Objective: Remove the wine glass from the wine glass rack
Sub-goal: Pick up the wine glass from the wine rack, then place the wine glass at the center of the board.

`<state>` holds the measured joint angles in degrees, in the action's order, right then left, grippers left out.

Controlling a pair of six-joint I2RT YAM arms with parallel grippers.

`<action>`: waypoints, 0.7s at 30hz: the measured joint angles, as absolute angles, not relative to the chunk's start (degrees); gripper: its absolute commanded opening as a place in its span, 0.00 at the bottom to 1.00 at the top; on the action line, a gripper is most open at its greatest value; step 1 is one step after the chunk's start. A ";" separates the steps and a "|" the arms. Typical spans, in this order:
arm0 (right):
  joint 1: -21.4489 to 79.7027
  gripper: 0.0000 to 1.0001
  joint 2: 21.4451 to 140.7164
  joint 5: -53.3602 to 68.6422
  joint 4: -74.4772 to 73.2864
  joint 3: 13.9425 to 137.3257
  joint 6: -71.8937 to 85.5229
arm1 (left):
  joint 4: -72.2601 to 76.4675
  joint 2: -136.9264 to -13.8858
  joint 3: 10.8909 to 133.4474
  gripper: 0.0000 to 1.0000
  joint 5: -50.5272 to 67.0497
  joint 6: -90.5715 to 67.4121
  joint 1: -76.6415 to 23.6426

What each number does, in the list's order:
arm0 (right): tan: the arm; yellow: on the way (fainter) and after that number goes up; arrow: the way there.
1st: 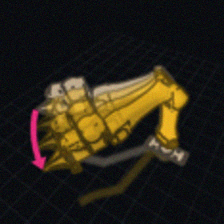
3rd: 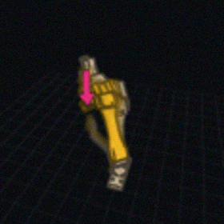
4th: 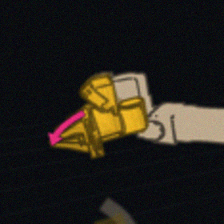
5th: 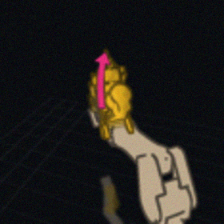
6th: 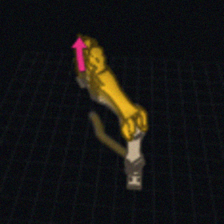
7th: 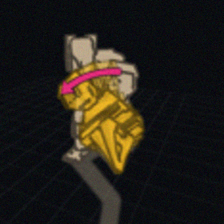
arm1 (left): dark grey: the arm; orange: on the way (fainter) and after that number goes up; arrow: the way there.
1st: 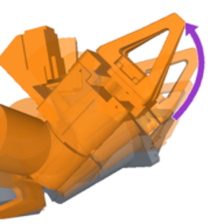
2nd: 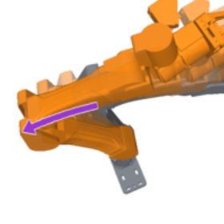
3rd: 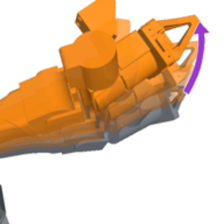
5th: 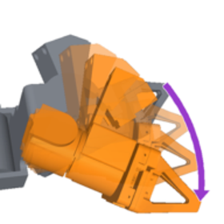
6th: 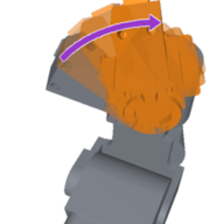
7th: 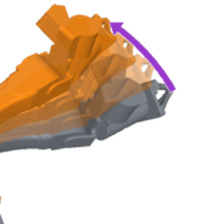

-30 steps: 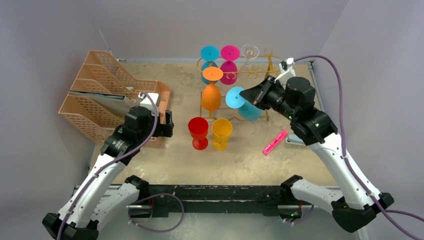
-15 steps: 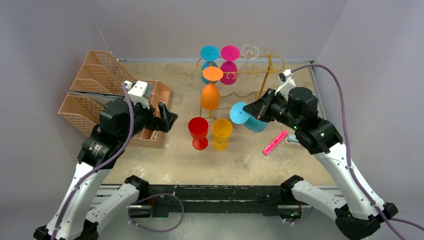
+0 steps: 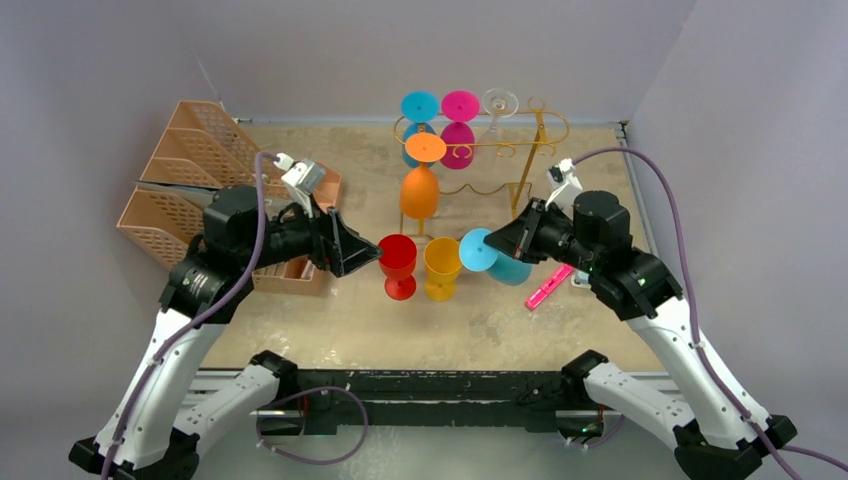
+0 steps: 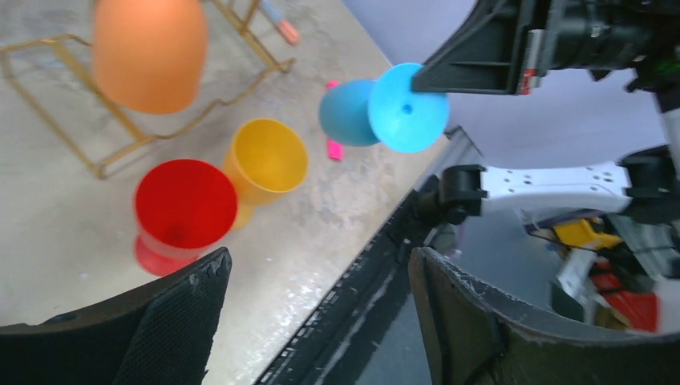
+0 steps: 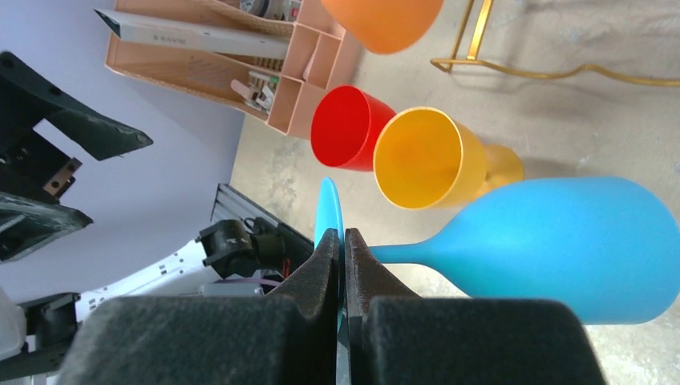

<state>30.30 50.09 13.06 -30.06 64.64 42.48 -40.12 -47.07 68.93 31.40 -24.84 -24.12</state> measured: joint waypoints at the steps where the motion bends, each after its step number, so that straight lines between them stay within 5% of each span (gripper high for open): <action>1: 30.30 0.00 49.54 13.17 -30.06 63.81 42.59 | -39.33 -47.83 68.77 0.78 33.26 -25.58 -24.12; 9: 30.30 0.00 46.15 14.66 -29.19 61.80 42.81 | -35.00 -53.39 67.59 0.77 38.22 -28.60 -29.15; 15: 30.30 0.00 46.46 17.12 -24.34 61.36 43.72 | -32.03 -58.06 67.35 0.73 33.98 -29.45 -41.67; 21: 30.30 0.00 46.48 20.91 -21.37 60.71 44.58 | -25.17 -58.50 63.40 0.70 30.44 -33.63 -43.16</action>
